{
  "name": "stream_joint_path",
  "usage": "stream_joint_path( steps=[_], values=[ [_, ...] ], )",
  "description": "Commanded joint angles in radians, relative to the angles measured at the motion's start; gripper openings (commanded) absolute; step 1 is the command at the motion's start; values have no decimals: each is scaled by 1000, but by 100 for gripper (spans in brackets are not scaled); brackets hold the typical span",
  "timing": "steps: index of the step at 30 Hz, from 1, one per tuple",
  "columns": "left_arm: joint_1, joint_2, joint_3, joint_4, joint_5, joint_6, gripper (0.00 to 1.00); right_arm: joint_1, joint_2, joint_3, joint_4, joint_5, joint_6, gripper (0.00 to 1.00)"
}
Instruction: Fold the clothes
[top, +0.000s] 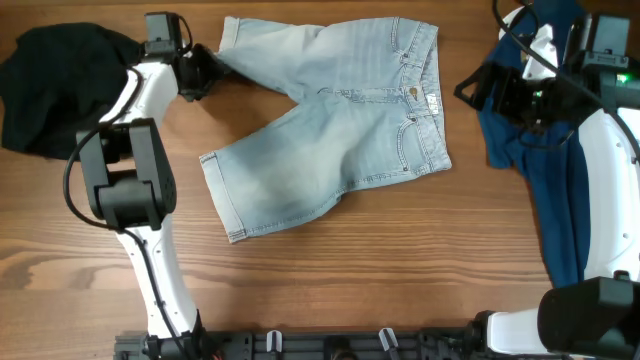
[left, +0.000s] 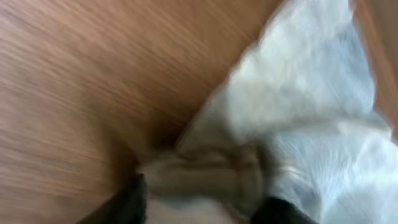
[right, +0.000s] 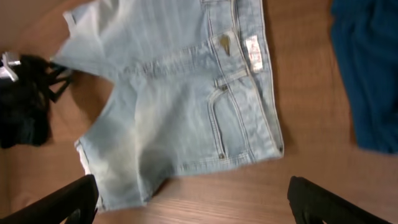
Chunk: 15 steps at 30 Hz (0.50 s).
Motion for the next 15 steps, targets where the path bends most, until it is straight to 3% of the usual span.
stream_joint_path(
  steps=[1,2,5,7,15],
  values=[
    [-71,-26,-10,-70,31,125,46,3,-19,18,-24,105,-27,85],
    [-89,-53,-10,-107,20,125,59,3,-24,18,-27,138,-27,91],
    [-131,-150,-10,-217,-31,150,45,3,-36,18,-34,193,-18,89],
    [-164,-232,-10,-298,-109,151,52,3,-38,18,-23,200,1,89],
    [-218,-447,-10,-599,-216,142,54,-30,-38,-44,-10,202,43,97]
  ],
)
